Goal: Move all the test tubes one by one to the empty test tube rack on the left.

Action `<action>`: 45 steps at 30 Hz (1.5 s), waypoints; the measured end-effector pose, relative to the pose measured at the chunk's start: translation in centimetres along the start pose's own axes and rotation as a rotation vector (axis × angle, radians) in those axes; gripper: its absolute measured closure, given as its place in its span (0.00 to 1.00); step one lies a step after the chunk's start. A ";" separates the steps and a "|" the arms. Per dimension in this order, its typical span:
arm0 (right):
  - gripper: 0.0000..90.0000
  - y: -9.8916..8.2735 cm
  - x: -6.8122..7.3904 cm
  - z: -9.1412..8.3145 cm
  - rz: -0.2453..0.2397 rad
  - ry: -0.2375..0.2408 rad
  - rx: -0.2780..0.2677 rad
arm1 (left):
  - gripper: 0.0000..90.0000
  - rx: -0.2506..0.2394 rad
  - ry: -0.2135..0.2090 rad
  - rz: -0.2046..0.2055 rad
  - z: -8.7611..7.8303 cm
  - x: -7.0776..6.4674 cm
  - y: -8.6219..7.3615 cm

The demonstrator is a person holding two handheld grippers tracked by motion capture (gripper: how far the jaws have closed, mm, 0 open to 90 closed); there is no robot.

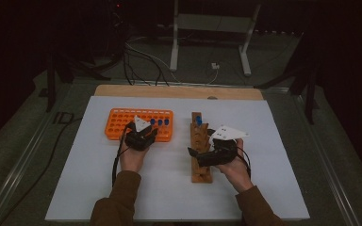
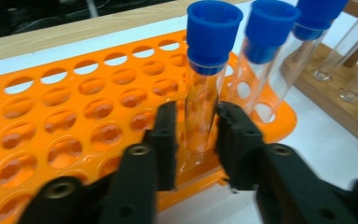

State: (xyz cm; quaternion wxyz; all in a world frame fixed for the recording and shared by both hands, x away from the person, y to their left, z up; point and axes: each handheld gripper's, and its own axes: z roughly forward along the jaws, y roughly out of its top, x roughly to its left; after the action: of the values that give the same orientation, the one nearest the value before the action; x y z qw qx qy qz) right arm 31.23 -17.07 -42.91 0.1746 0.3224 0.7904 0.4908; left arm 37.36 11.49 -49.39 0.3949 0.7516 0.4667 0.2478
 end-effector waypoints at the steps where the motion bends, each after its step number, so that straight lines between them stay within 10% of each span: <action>1: 0.03 0.0 0.0 0.0 0.002 0.000 -0.001 | 0.70 -0.005 0.003 -0.009 -0.1 0.0 0.0; 22: 0.03 0.5 -1.6 0.6 0.030 -0.033 0.001 | 0.05 -0.109 -0.080 -0.110 -4.9 -0.1 -0.7; 33: 0.08 1.4 -3.3 1.9 0.058 -0.072 0.014 | 0.01 -0.153 -0.121 -0.150 -6.6 -0.1 -1.5; 45: 0.55 0.8 -5.2 4.9 0.075 -0.108 0.101 | 0.01 -0.209 -0.154 -0.160 -8.2 -0.3 -0.9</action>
State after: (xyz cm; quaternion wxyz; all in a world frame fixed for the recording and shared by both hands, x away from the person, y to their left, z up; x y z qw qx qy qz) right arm 38.17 -17.10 -44.64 0.1819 0.3861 0.7909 0.4385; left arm 30.75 14.45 -45.48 0.5242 0.6834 0.4651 0.2046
